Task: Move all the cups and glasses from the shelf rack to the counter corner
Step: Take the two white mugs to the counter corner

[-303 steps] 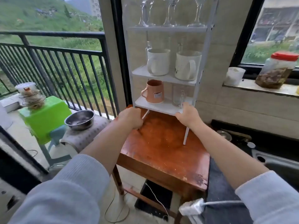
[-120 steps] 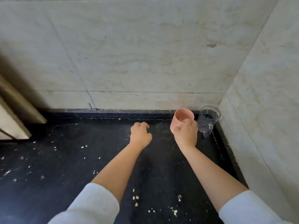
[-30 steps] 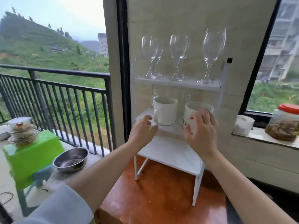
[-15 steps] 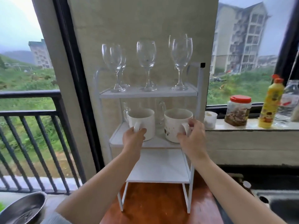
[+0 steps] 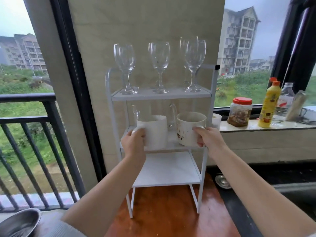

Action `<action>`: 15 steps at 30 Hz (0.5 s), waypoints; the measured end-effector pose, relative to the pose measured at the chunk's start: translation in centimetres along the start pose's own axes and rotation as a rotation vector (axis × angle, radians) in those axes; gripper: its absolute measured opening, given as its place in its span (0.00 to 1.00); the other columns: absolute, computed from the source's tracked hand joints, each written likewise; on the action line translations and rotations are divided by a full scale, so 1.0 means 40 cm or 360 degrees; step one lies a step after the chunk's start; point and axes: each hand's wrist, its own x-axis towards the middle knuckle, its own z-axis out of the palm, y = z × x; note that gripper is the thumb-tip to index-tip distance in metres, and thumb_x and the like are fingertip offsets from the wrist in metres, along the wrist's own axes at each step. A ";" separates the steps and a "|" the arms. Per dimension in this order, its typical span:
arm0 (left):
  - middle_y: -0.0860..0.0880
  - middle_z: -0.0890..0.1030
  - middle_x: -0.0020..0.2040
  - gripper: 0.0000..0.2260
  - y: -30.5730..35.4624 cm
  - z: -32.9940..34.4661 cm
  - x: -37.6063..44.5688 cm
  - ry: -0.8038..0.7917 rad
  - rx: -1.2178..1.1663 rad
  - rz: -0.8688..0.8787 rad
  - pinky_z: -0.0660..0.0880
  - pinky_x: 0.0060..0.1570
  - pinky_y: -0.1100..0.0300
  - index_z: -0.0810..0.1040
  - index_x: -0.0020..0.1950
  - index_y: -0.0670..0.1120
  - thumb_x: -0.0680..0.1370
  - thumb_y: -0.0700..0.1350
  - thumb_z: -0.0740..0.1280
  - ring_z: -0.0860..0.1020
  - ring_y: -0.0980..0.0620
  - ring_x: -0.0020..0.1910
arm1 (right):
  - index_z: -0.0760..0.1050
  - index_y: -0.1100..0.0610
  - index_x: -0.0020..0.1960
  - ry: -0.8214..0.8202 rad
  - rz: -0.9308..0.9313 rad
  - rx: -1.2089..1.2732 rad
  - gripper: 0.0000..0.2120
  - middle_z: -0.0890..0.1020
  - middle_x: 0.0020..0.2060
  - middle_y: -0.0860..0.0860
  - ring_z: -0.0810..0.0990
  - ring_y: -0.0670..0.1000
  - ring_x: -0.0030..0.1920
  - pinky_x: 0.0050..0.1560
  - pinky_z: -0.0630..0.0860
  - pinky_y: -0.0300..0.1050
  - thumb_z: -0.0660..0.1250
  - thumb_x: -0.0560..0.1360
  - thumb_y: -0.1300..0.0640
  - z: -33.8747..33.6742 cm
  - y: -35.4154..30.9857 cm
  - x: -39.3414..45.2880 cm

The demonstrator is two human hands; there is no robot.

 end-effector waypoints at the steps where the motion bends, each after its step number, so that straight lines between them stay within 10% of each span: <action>1: 0.54 0.64 0.19 0.16 0.012 -0.008 -0.004 -0.0041 -0.0018 0.0043 0.58 0.24 0.65 0.64 0.25 0.45 0.69 0.29 0.60 0.59 0.52 0.25 | 0.67 0.57 0.31 0.0023 0.0004 0.0060 0.13 0.66 0.24 0.51 0.64 0.48 0.25 0.18 0.60 0.34 0.64 0.74 0.60 0.000 -0.002 -0.010; 8: 0.58 0.64 0.14 0.15 0.060 -0.022 -0.054 -0.0437 -0.0090 0.0238 0.58 0.19 0.70 0.69 0.14 0.49 0.59 0.34 0.58 0.61 0.61 0.16 | 0.66 0.54 0.28 0.0223 0.0018 0.0203 0.18 0.67 0.19 0.45 0.61 0.41 0.14 0.15 0.57 0.32 0.61 0.76 0.53 -0.082 -0.016 -0.111; 15: 0.59 0.62 0.13 0.19 -0.032 0.106 -0.154 -0.0659 -0.0081 -0.0017 0.57 0.18 0.72 0.62 0.23 0.47 0.68 0.26 0.56 0.60 0.61 0.15 | 0.65 0.54 0.27 0.0553 0.0072 0.0290 0.19 0.64 0.11 0.43 0.59 0.41 0.13 0.14 0.56 0.32 0.59 0.77 0.55 -0.246 0.029 -0.248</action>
